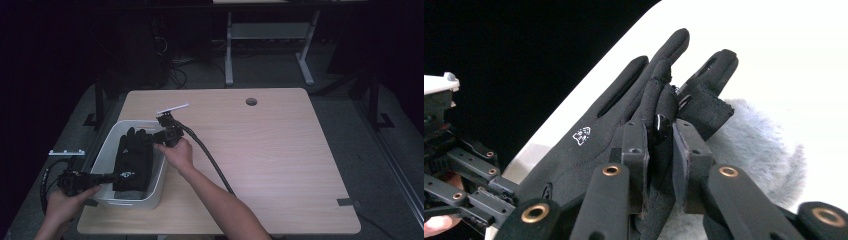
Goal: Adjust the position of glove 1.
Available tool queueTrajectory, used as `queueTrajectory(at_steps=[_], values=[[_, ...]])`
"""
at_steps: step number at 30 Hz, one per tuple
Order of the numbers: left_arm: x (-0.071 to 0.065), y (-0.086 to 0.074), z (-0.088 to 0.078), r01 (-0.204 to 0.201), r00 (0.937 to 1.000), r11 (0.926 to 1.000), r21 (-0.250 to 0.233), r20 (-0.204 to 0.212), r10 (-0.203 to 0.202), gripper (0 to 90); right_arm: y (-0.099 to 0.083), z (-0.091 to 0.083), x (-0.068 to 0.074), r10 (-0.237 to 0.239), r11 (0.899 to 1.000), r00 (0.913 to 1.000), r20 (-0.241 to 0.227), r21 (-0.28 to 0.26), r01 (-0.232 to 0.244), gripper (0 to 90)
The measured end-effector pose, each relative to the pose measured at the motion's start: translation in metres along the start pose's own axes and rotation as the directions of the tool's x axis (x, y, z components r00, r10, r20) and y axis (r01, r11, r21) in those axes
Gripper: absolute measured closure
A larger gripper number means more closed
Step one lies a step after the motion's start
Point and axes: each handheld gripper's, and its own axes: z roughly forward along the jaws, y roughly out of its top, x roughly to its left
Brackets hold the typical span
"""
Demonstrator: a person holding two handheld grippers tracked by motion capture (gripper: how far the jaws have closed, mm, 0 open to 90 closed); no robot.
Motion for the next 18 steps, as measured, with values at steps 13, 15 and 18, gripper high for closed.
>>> queueTrajectory(at_steps=[13,15,18], values=[[0.001,0.003,-0.001,0.011,0.9999,0.9999,-0.011,-0.01,-0.011,71.2,0.002,-0.005,-0.006,-0.022,0.999,0.999,0.039,0.029,0.021,68.9],[0.003,0.004,-0.004,0.02,0.9997,0.9996,-0.019,-0.015,-0.02,69.8,0.004,-0.009,-0.008,-0.01,1.0,0.9997,0.024,0.023,0.009,68.6],[0.004,0.006,-0.008,0.014,0.9995,0.9993,-0.035,-0.027,-0.015,67.4,0.006,-0.014,-0.008,-0.024,1.0,0.9993,0.029,0.015,0.023,68.1]])
